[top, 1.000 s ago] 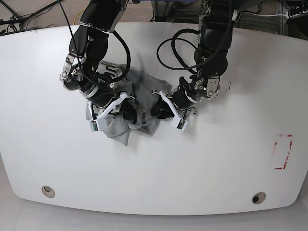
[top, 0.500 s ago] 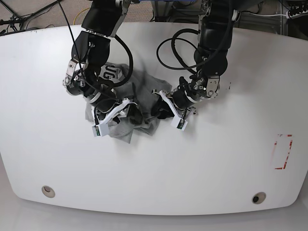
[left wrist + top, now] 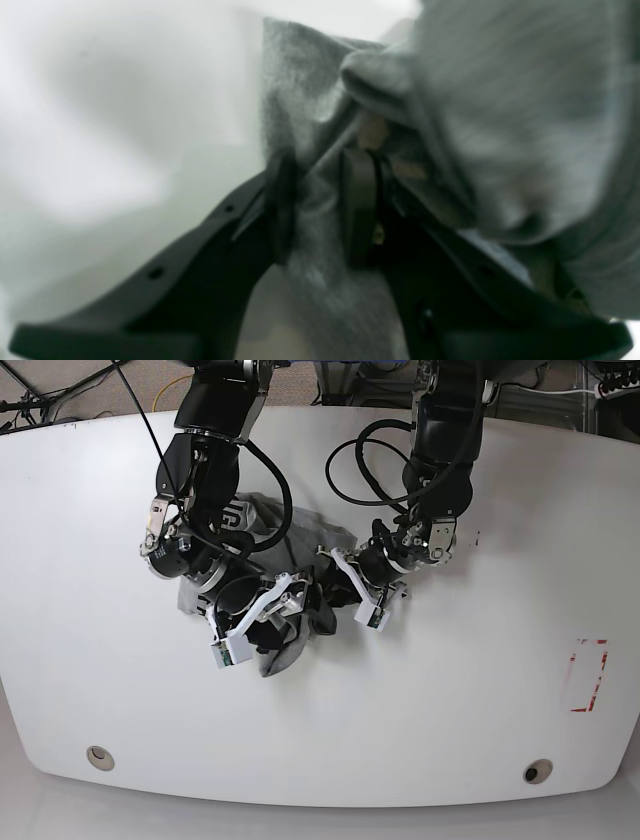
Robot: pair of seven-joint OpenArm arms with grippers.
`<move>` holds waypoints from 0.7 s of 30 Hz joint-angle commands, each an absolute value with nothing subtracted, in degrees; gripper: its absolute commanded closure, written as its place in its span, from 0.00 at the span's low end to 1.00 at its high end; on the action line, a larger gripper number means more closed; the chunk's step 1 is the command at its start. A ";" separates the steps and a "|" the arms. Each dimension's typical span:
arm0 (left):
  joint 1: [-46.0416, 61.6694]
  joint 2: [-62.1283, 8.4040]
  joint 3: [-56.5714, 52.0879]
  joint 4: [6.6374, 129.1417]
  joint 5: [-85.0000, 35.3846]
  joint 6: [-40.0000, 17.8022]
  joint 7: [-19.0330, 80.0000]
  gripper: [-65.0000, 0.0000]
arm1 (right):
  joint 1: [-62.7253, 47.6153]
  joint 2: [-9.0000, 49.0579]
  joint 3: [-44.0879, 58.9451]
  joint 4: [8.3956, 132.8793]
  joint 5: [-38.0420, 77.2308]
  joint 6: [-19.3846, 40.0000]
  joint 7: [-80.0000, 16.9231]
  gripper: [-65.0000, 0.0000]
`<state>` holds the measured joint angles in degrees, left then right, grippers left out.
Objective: Fold the T-shirt properly
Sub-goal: 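Grasp the bunched shirt with both grippers and push it into a pile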
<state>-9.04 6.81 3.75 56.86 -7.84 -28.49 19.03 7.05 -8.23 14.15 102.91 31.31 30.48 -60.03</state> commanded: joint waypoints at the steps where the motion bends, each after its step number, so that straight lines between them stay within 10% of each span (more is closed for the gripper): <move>1: -5.93 6.29 4.00 53.49 -0.40 -24.48 42.24 0.77 | 8.13 -8.31 13.93 104.75 32.48 31.52 -58.86 0.12; 21: -9.80 1.19 4.35 55.25 -31.16 -24.57 42.15 0.77 | -0.84 -1.54 22.02 113.45 32.48 36.88 -58.86 0.12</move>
<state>-10.66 3.05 4.80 56.86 -32.51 -29.06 36.71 -1.23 -2.26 21.47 112.14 31.33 36.18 -60.80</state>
